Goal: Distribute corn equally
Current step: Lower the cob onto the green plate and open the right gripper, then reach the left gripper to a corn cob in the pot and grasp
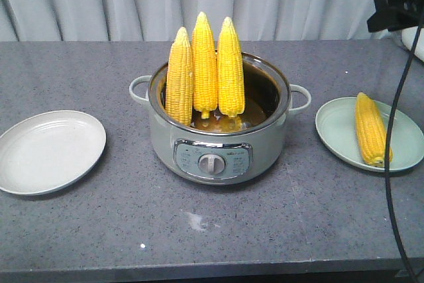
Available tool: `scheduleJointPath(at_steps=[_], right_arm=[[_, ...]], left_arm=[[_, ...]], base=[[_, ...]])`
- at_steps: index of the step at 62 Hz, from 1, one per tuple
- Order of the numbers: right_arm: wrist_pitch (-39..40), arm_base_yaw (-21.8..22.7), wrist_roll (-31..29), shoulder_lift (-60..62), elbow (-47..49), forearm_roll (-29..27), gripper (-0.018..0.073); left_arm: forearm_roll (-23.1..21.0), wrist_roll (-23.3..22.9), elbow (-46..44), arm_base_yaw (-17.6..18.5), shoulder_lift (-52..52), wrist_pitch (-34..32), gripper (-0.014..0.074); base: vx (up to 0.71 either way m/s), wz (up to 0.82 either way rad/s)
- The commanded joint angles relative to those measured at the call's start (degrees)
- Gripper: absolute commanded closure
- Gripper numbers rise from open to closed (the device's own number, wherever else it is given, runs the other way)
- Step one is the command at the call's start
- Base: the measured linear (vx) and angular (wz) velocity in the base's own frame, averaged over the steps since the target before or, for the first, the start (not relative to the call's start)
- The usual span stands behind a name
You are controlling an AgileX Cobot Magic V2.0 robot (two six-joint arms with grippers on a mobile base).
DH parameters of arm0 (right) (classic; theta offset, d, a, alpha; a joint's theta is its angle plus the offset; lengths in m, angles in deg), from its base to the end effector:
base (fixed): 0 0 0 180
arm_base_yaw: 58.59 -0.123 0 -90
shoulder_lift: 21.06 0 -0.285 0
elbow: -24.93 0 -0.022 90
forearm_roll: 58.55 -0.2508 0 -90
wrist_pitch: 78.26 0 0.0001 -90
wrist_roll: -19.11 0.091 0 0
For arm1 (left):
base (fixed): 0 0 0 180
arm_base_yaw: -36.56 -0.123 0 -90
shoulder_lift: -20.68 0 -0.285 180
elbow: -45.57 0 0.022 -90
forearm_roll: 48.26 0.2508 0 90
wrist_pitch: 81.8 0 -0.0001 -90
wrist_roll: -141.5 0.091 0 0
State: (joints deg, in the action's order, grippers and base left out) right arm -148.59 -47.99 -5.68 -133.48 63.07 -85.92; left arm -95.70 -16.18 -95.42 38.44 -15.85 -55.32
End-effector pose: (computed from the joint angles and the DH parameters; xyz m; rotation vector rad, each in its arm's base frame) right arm 0.3947 -0.0338 0.4106 -0.2748 2.3783 0.3504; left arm 0.0930 -0.0330 0.3703 -0.0323 1.6724 -0.5903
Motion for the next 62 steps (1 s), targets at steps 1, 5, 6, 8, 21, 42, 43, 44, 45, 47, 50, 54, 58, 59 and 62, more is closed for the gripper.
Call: scheduleJointPath(at_steps=[1, 5, 6, 8, 21, 42, 43, 44, 45, 47, 50, 54, 58, 59, 62], right_arm=[[1.28, 0.21, -2.96, 7.51, 1.63, -4.76, 0.0351], [1.02, 0.21, -3.65, 10.77, 1.63, -5.54, 0.0398], [0.91, 0.21, -3.76, 11.42, 1.63, -5.71, 0.0407], [0.43, 0.21, -4.08, 13.09, 1.63, -6.22, 0.0432], [-3.43, 0.21, -6.41, 23.42, 1.42, -9.27, 0.0572], [9.93, 0.21, -11.41, 48.24, -33.40, -8.32, 0.0564], [10.31, 0.21, -11.58, 49.11, -34.79, -8.32, 0.0564], [10.73, 0.21, -11.65, 50.40, -36.80, -8.32, 0.0564], [10.97, 0.21, -11.65, 51.23, -38.68, -8.32, 0.0564], [11.22, 0.21, -11.65, 53.30, -41.57, -8.39, 0.0564], [11.40, 0.21, -11.69, 56.23, -45.51, -8.39, 0.0564], [11.40, 0.21, -12.19, 59.54, -49.10, -8.32, 0.0564], [11.34, 0.21, -12.32, 62.31, -51.23, -8.32, 0.0564], [11.28, 0.21, -12.32, 63.10, -51.69, -8.32, 0.0564], [11.28, 0.21, -12.26, 64.82, -52.41, -8.38, 0.0564]], left_arm=[[-1.39, 0.25, -1.96, 0.11, -0.57, -2.66, 0.0059], [-1.39, 0.25, -1.96, 0.11, -0.57, -2.66, 0.0059], [-1.39, 0.25, -1.96, 0.11, -0.57, -2.66, 0.0059], [-1.39, 0.25, -1.96, 0.11, -0.57, -2.53, 0.0059], [-1.39, 0.25, -1.96, 0.11, -0.57, -1.24, 0.0059], [-1.45, 0.30, -1.96, 0.11, -0.96, -0.27, 0.0059], [-1.45, 0.30, -2.04, 0.11, -1.10, -0.26, 0.0060], [-1.50, 0.30, -2.05, 0.11, -1.32, -0.26, 0.0062], [-1.60, 0.30, -2.05, 0.11, -1.58, -0.34, 0.0064], [-1.88, 0.52, -2.46, 0.11, -2.55, -0.36, 0.0066], [-2.69, 2.37, -3.60, 0.11, -4.30, 0.36, 0.0074], [-4.92, 6.72, -7.06, 0.11, -8.16, 1.73, 0.0086], [-7.29, 11.21, -11.89, 0.11, -12.53, 3.20, 0.0097], [-7.99, 12.32, -13.58, 0.11, -14.04, 3.75, 0.0099], [-9.56, 14.38, -17.74, 0.11, -18.04, 5.20, 0.0101]], base=[[0.00, 0.00], [0.00, 0.00], [0.00, 0.00], [0.00, 0.00], [0.00, 0.00], [0.00, 0.00], [0.00, 0.00], [0.00, 0.00], [0.00, 0.00], [0.00, 0.00], [0.00, 0.00], [0.00, 0.00], [0.00, 0.00], [0.00, 0.00], [0.00, 0.00]])
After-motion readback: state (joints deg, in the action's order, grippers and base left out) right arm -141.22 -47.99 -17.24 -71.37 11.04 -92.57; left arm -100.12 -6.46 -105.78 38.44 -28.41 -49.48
